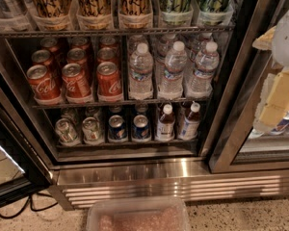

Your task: Pick redbull can from top shelf of fridge

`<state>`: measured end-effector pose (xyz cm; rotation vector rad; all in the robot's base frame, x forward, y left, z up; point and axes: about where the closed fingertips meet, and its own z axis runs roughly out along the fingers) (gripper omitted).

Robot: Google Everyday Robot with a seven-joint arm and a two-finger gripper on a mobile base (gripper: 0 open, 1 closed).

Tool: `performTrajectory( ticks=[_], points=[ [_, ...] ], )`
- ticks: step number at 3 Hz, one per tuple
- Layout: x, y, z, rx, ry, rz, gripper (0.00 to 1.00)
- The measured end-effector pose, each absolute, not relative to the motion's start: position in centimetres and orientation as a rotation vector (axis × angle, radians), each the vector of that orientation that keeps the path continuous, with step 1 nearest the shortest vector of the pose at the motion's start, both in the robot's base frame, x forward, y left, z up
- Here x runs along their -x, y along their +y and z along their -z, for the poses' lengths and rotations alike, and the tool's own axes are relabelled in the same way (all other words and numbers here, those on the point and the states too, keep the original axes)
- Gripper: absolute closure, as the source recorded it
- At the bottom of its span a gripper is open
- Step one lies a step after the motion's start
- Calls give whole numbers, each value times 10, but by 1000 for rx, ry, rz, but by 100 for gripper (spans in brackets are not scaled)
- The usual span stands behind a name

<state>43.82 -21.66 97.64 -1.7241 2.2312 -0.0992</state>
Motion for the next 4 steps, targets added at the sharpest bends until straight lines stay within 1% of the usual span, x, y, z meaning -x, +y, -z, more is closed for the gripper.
performTrajectory(
  ticks=[1, 2, 3, 4],
  points=[
    [-438, -217, -976, 1724, 2231, 99, 0],
    [-441, -199, -973, 1719, 2193, 63, 0],
    [-456, -157, -959, 1710, 2114, -31, 0],
    [-467, -123, -962, 1730, 2037, -67, 0]
  ],
)
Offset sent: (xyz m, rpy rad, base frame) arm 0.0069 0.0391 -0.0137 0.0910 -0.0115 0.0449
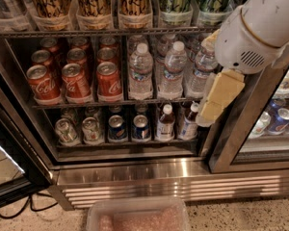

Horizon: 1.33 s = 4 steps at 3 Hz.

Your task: Pick redbull can from top shelf of fridge

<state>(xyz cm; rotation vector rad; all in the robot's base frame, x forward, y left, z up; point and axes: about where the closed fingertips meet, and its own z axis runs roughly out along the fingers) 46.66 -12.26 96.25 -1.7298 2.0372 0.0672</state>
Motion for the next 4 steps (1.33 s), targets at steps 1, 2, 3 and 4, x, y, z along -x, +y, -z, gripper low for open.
performTrajectory(
  ticks=[1, 2, 3, 4],
  points=[
    [-467, -122, -962, 1730, 2037, -67, 0],
    [-460, -94, -967, 1672, 1969, -119, 0],
    [-457, -25, -990, 1643, 1776, -193, 0],
    [-451, 34, -1017, 1632, 1616, -285, 0]
  ],
)
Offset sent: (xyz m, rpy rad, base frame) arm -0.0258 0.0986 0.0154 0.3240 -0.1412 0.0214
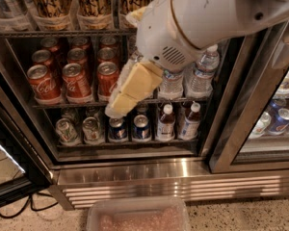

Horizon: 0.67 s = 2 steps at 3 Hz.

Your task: Pick redbull can from top shelf of fridge

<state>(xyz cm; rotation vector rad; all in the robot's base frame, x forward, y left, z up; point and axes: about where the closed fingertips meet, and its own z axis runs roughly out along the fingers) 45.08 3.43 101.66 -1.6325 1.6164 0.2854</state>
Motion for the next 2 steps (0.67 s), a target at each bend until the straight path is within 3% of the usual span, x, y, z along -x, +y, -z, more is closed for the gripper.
performTrajectory(
  ticks=[1, 2],
  points=[
    [-442, 70, -1032, 1642, 1512, -373, 0],
    [-442, 70, -1032, 1641, 1512, -374, 0]
  ],
)
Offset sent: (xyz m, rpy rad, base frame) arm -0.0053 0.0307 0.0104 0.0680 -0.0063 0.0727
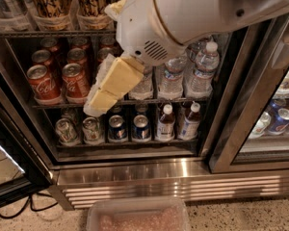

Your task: Pick redbull can from top shelf of fridge

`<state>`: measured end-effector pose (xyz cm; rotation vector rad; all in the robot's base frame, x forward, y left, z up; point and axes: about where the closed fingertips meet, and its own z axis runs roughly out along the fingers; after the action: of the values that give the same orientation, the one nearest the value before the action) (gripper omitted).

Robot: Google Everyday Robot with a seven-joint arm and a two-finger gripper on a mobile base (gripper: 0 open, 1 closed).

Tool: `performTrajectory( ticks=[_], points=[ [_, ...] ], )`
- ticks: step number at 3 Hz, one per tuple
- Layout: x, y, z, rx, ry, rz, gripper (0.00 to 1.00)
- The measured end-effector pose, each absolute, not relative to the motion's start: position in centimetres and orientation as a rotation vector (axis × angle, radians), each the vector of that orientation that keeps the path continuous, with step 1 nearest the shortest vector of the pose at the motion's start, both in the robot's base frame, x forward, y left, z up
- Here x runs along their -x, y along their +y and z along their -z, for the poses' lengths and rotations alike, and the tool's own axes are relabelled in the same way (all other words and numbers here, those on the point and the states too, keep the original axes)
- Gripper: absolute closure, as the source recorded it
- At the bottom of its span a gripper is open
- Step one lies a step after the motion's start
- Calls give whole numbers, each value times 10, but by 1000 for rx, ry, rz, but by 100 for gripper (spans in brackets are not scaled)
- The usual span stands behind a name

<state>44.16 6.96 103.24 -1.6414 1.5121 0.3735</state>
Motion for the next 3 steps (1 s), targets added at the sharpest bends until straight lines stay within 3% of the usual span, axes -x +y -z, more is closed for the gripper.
performTrajectory(
  ticks=[3],
  points=[
    [-459, 147, -1049, 1264, 1395, -567, 0]
  ],
)
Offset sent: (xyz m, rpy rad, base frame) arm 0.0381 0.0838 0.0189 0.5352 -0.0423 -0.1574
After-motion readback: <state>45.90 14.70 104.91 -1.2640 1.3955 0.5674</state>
